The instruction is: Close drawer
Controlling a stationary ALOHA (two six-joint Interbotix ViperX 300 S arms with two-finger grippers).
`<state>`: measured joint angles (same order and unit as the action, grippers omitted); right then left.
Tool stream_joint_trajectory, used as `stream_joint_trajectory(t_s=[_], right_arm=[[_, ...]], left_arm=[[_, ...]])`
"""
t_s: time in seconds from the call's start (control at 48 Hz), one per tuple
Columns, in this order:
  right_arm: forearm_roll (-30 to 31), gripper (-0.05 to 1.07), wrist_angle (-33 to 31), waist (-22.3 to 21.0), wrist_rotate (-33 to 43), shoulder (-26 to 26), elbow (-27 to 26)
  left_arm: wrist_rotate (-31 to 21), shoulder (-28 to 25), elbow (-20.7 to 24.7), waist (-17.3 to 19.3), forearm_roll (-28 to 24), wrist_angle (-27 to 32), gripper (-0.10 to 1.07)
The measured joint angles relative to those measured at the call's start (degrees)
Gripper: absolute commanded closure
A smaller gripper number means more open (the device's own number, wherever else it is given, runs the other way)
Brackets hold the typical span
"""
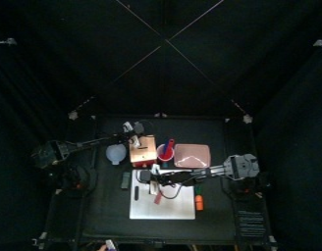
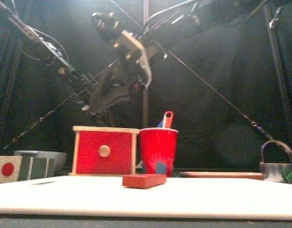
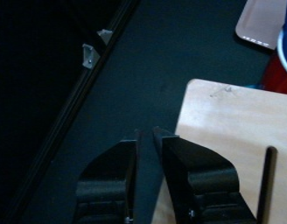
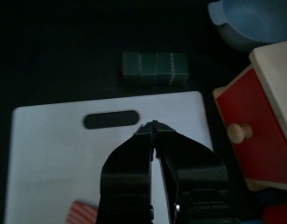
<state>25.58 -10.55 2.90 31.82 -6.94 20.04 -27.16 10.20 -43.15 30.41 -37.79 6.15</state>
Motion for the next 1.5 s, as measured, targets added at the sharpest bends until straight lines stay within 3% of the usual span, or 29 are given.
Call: stream_joint_trajectory(t_s=[0.354,0.625,0.979,1.5], right_arm=[[-3.1,0.8,6.2,0.2,-0.2,11.8,14.6],[-3.3,0.8,9.4,0.0,-0.2,20.7,23.1],[-5.5,0.8,18.5,-0.8,-0.1,31.8,33.9],[-6.0,0.8,21.1,-0.9,-0.3,33.7,37.1]], left_arm=[[0.3,14.7,-11.0,-9.9,3.1,-11.7,0.34],[0.3,20.4,-17.1,-17.9,6.2,-17.1,0.34],[0.4,21.4,-20.8,-20.5,12.2,-21.9,0.34],[0.4,21.5,-21.2,-20.7,12.7,-23.9,0.34]])
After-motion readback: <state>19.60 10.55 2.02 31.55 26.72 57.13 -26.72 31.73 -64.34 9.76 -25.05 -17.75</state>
